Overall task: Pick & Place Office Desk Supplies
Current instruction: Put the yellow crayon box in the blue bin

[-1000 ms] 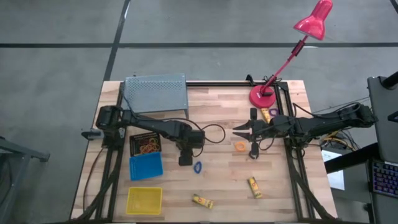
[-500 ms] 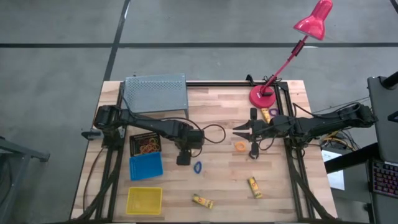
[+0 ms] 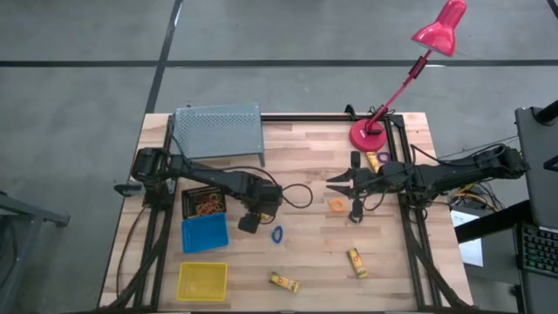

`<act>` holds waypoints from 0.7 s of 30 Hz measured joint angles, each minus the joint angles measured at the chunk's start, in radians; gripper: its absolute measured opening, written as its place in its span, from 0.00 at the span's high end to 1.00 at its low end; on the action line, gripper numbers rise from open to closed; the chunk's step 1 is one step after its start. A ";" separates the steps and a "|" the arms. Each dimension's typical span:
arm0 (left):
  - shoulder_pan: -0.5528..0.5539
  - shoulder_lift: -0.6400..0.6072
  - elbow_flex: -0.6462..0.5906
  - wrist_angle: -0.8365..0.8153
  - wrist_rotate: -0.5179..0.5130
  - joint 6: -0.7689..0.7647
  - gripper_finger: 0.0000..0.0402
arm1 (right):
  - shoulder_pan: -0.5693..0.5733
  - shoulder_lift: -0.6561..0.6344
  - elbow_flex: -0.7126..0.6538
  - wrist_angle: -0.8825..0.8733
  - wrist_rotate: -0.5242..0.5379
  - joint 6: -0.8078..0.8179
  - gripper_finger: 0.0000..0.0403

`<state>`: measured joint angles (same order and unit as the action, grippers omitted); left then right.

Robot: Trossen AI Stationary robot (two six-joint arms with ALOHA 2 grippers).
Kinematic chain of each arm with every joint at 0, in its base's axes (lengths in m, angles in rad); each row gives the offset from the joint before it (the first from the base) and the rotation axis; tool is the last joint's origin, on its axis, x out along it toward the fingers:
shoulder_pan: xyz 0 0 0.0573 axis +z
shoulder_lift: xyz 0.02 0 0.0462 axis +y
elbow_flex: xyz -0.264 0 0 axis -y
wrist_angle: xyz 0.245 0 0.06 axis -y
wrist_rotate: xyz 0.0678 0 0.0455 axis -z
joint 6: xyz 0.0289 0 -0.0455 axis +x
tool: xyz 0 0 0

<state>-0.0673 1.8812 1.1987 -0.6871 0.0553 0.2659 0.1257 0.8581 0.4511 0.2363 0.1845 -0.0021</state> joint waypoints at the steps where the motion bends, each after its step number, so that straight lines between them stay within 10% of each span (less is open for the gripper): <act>1: 0.000 0.000 -0.003 0.006 -0.008 0.000 0.39 | 0.000 0.000 0.000 0.000 0.000 0.001 0.83; 21: 0.002 -0.002 -0.097 0.145 -0.032 -0.005 0.49 | 0.000 0.000 0.000 0.000 0.000 0.001 0.83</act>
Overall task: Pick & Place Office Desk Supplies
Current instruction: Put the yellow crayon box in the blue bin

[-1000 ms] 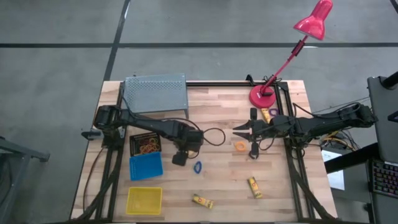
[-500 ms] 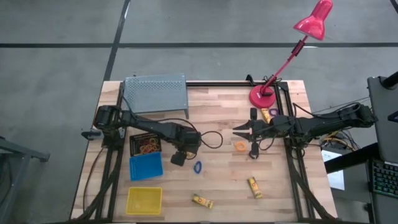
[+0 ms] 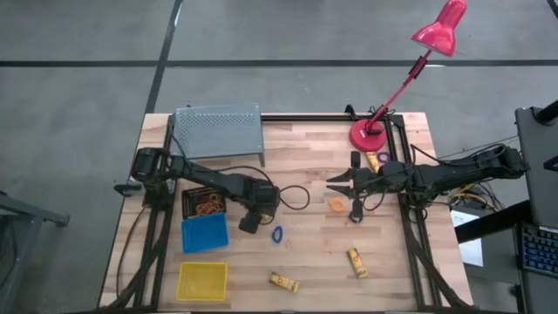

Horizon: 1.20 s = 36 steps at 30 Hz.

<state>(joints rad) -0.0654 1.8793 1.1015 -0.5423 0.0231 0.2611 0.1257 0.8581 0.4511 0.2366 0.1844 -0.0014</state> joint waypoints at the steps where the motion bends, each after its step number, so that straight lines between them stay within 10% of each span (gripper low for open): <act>1: 0.000 0.000 0.000 0.000 0.001 0.000 0.51 | 0.000 0.000 0.000 0.000 0.000 -0.001 0.83; 17: -0.003 -0.035 -0.003 -0.019 -0.009 -0.060 0.69 | 0.000 0.000 0.000 0.000 0.000 -0.001 0.83; 36: -0.135 -0.495 -0.002 -0.352 -0.005 -0.518 0.69 | 0.000 0.000 -0.001 0.000 0.000 -0.001 0.83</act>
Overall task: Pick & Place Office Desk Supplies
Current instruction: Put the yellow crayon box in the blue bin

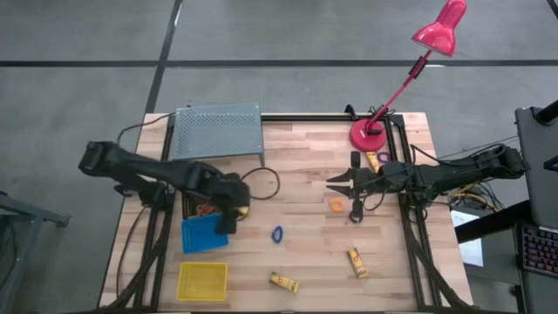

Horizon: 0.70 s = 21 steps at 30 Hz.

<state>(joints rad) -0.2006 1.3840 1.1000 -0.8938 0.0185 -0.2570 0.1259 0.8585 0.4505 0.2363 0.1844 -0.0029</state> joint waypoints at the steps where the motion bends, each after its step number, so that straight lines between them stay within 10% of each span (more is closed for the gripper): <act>1: -0.011 -0.015 0.000 -0.035 0.000 -0.038 0.69 | 0.000 0.000 0.000 0.000 0.000 0.001 0.83; 21: -0.197 -0.057 -0.176 -0.231 -0.015 -0.572 0.69 | 0.000 0.000 0.000 0.000 0.000 0.002 0.83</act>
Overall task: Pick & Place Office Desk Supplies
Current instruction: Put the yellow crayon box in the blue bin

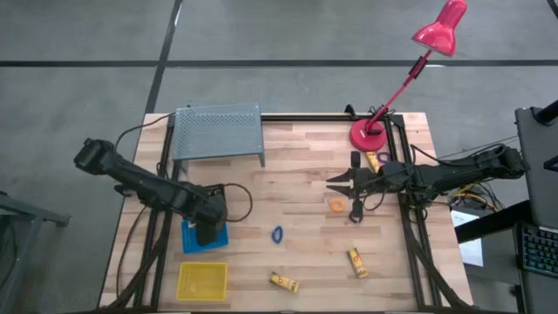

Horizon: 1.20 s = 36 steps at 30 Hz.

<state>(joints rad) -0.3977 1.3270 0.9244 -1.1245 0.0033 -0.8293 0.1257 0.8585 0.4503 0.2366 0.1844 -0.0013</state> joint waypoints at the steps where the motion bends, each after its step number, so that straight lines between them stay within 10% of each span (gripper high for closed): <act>1: 0.000 0.000 -0.019 0.021 0.001 -0.024 0.69 | 0.000 0.000 0.000 0.000 0.000 -0.001 0.83; 36: -0.029 -0.035 -0.110 0.207 0.068 -0.140 0.43 | 0.000 0.000 0.000 0.000 0.000 -0.002 0.83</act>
<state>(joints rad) -0.4267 1.2924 0.8144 -0.9172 0.0712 -0.9691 0.1258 0.8585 0.4507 0.2363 0.1844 -0.0029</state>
